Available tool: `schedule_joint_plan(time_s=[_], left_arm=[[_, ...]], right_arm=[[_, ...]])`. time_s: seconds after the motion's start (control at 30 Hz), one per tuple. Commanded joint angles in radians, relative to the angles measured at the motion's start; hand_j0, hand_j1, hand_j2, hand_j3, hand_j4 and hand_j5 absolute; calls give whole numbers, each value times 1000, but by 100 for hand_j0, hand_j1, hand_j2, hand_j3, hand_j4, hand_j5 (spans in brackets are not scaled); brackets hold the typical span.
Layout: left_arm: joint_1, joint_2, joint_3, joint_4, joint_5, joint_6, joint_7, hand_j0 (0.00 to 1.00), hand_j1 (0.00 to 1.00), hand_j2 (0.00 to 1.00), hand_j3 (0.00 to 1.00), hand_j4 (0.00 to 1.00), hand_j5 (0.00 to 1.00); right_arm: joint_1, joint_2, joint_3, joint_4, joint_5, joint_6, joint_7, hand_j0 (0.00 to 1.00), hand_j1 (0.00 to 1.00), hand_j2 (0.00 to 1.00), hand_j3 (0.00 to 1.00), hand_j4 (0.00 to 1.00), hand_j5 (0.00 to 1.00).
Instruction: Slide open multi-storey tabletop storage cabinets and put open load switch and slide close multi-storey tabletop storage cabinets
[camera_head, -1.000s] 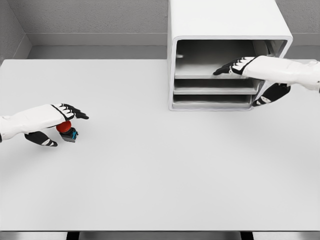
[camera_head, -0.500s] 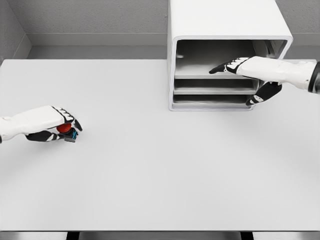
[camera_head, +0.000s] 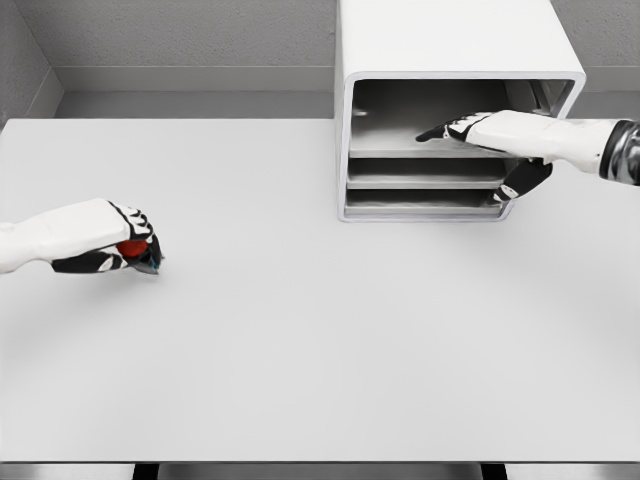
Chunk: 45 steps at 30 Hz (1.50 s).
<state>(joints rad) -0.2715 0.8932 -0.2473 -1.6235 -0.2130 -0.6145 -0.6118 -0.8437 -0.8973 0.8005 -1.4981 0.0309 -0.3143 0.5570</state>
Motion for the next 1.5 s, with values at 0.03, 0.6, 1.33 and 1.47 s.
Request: schedule_joint_plan(time_s=[0.03, 0.6, 1.33, 1.47], left_arm=[[-3, 33, 2, -52, 70, 4, 1, 44, 44, 44, 44, 44, 44], [-107, 27, 5, -139, 156, 4, 1, 44, 44, 44, 44, 44, 44], [-275, -157, -121, -139, 149, 4, 1, 45, 45, 45, 45, 45, 45], [-285, -192, -122, -139, 146, 4, 1, 45, 45, 45, 45, 45, 45]], right_arm=[[2, 14, 0, 24, 9, 1, 0, 100, 100, 100, 100, 100, 100], [6, 20, 6, -22, 58, -22, 21, 100, 100, 100, 100, 100, 100], [48, -84, 2, -139, 57, -118, 26, 100, 100, 100, 100, 100, 100], [60, -101, 0, -145, 57, -144, 26, 100, 100, 100, 100, 100, 100]])
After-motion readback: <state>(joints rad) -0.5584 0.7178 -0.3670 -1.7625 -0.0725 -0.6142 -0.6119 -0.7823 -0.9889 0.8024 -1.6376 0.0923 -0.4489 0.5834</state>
